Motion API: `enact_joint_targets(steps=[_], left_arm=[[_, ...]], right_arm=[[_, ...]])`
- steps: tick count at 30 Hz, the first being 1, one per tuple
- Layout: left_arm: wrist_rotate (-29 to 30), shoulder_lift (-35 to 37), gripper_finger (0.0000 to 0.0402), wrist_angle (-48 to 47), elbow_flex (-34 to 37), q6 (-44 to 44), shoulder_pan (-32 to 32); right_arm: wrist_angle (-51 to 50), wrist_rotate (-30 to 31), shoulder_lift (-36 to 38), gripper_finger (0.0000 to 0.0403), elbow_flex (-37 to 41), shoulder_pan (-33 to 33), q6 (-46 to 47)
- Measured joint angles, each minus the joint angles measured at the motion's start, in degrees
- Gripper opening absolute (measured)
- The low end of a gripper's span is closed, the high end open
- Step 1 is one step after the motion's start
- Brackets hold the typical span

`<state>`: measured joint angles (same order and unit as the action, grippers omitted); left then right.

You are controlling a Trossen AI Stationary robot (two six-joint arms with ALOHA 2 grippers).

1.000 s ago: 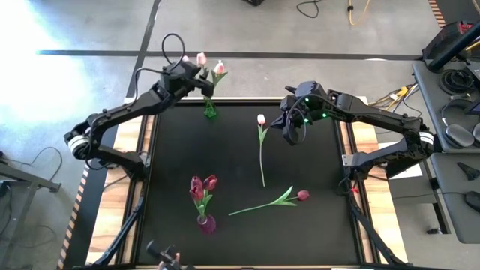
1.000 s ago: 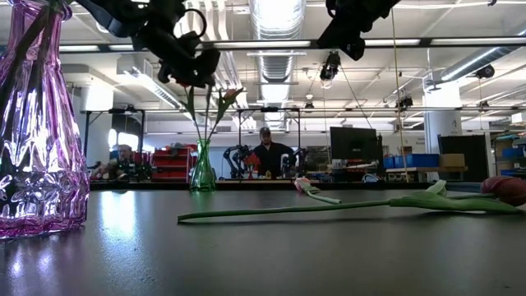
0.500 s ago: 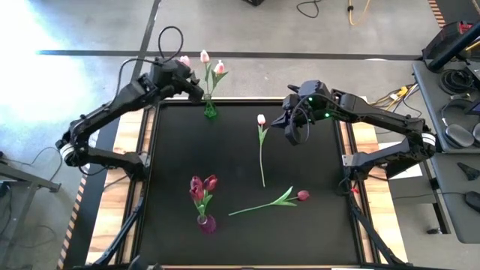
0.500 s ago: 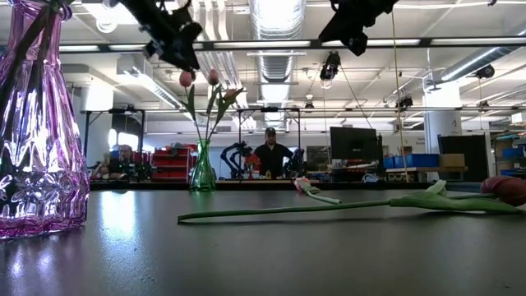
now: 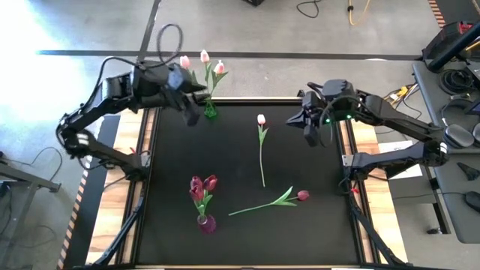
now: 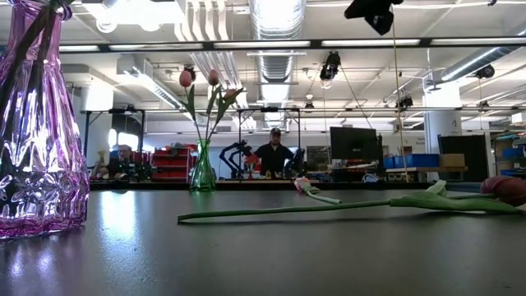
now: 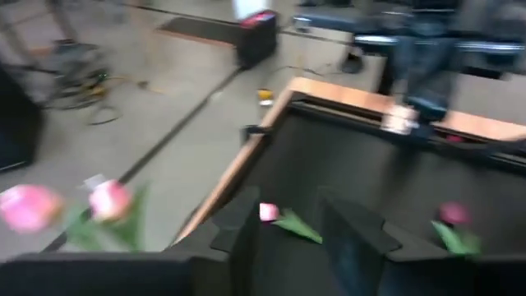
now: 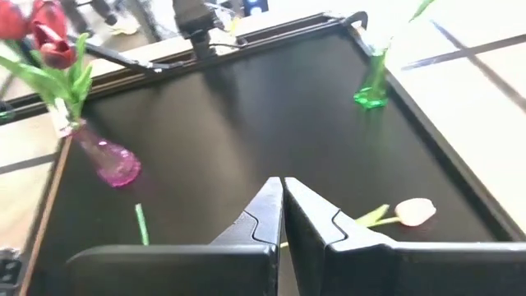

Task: Sort flowers into vase by color
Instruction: Put the red tulip into the purple vase

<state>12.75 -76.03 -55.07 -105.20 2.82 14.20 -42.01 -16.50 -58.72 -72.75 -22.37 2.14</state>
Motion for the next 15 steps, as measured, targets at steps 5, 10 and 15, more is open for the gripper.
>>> enact_joint_targets(steps=[5, 10, 15], left_arm=[[-0.1, -11.1, 0.0067, -9.8, -17.9, 1.0, -6.9], [0.2, -19.4, 0.0029, -14.4, -29.2, -0.7, -12.4], [0.2, -14.7, 0.0003, -11.2, -20.1, 0.1, -14.2]], right_arm=[[-0.1, 3.0, 3.0, 0.0009, 0.3, 0.0, 0.2], [-0.6, 3.1, 5.5, 0.0009, 0.3, 0.7, 3.0], [-4.2, 8.6, 7.0, 0.0009, 0.4, 5.9, 9.4]])
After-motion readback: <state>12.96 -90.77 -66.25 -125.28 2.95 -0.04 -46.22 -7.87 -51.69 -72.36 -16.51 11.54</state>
